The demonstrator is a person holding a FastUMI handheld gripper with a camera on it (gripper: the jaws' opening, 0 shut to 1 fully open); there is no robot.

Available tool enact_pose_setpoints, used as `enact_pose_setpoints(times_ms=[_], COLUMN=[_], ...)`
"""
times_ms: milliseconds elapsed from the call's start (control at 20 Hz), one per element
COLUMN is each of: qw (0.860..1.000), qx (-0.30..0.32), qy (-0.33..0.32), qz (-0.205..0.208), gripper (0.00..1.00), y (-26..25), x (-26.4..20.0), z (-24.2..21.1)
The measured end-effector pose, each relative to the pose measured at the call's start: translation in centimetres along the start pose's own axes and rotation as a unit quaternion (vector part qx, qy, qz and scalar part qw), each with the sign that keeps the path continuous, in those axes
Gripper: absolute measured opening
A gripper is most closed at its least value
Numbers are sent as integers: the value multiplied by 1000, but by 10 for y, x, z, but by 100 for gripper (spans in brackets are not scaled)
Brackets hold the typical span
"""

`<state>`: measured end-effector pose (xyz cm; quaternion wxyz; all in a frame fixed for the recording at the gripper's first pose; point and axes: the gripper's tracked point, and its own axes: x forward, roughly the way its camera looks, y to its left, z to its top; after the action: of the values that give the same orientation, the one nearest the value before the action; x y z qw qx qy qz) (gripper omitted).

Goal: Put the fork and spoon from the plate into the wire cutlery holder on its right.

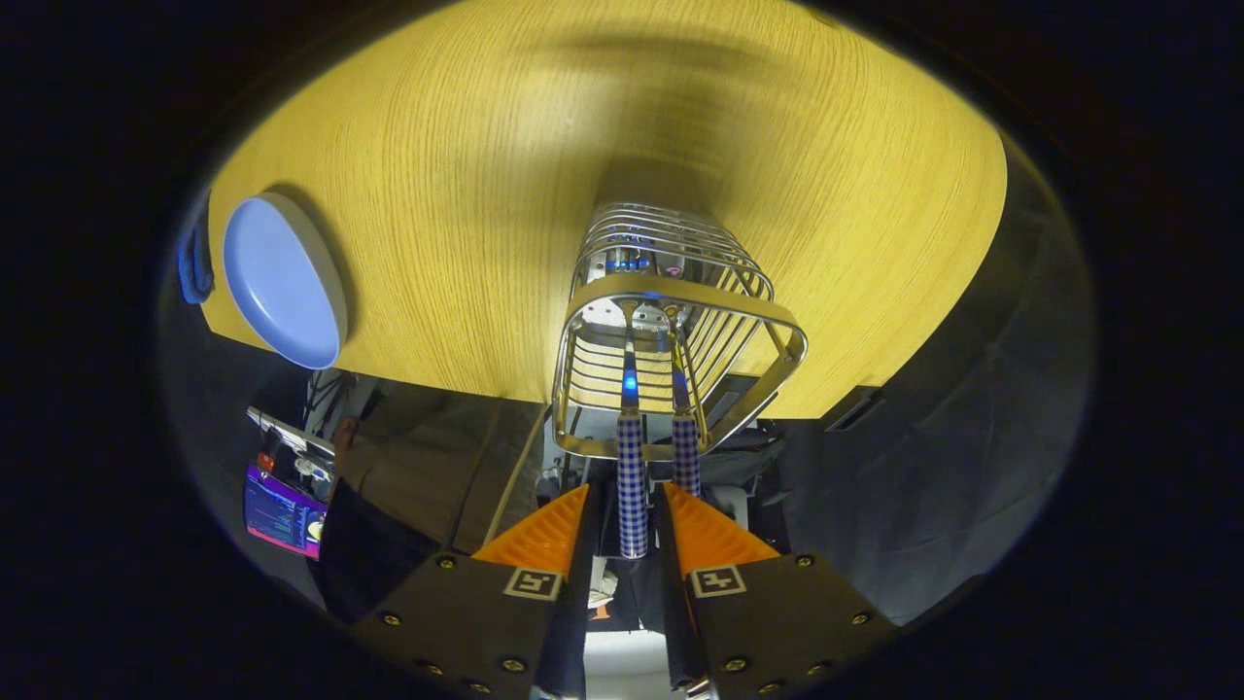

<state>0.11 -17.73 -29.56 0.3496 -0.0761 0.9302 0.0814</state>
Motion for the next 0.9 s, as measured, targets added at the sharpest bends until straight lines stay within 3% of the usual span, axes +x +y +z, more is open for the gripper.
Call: enact_pose_setpoints(times_ms=[300,600,900], qw=[999,993,971], qx=[-3,-7,-26], qy=[-33,-115,-233], qz=[-6,-30,-53], gripper=[33,33,34], y=[-1,3,12], x=[-11,-34,-46], z=[-12,-23,-31])
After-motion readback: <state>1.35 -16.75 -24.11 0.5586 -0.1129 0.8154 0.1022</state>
